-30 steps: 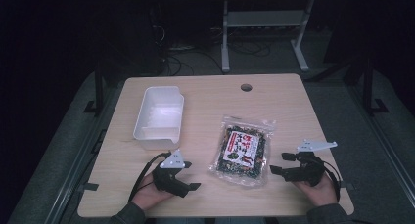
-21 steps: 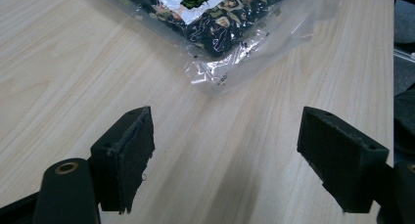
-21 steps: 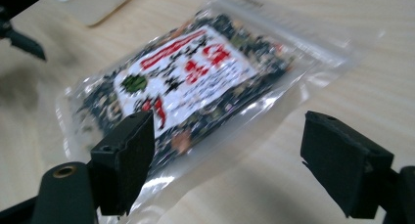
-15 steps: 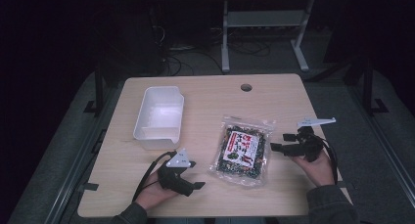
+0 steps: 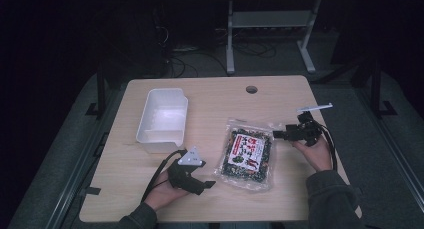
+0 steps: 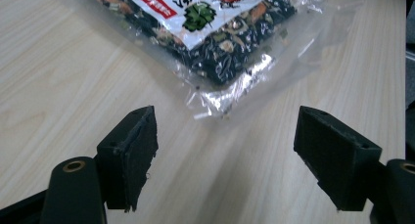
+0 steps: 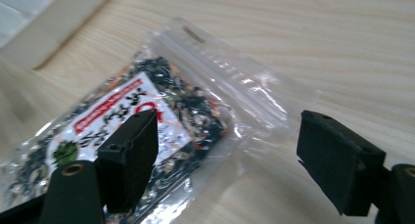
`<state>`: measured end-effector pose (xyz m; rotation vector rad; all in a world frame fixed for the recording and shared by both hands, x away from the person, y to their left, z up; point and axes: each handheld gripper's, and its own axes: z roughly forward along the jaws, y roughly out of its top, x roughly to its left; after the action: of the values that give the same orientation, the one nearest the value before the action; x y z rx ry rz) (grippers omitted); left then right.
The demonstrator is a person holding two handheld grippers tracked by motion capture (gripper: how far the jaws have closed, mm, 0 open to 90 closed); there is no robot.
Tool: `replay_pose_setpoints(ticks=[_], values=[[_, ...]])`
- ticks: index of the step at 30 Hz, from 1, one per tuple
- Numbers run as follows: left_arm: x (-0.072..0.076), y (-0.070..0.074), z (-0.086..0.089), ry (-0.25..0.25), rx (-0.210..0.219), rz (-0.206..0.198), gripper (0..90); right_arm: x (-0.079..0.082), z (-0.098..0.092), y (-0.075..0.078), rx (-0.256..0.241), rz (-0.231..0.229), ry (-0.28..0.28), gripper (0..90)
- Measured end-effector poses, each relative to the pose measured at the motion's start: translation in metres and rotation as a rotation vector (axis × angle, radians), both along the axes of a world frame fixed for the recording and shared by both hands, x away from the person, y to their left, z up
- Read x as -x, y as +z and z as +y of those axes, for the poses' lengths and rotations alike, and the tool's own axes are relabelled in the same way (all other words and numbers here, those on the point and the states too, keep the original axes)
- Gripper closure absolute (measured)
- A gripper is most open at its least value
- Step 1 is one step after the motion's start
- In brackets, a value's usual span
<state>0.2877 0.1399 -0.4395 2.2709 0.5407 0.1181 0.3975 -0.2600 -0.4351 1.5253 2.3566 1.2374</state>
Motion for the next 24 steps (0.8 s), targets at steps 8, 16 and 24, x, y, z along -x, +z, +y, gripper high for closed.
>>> replay_pose_setpoints(ticks=[8, 16, 24], values=[[-0.009, -0.001, -0.015, -0.008, -0.007, 0.011, 24.4, -0.027, 0.002, -0.006, 0.039, 0.048, -0.035, 25.3], [-0.017, -0.003, -0.023, 0.0, -0.018, 0.022, 30.4, -0.044, 0.004, -0.02, 0.025, 0.134, -0.047, 33.5], [-0.022, -0.009, -0.025, 0.008, -0.025, 0.037, 35.0, -0.046, 0.006, -0.027, 0.006, 0.155, -0.041, 55.0]])
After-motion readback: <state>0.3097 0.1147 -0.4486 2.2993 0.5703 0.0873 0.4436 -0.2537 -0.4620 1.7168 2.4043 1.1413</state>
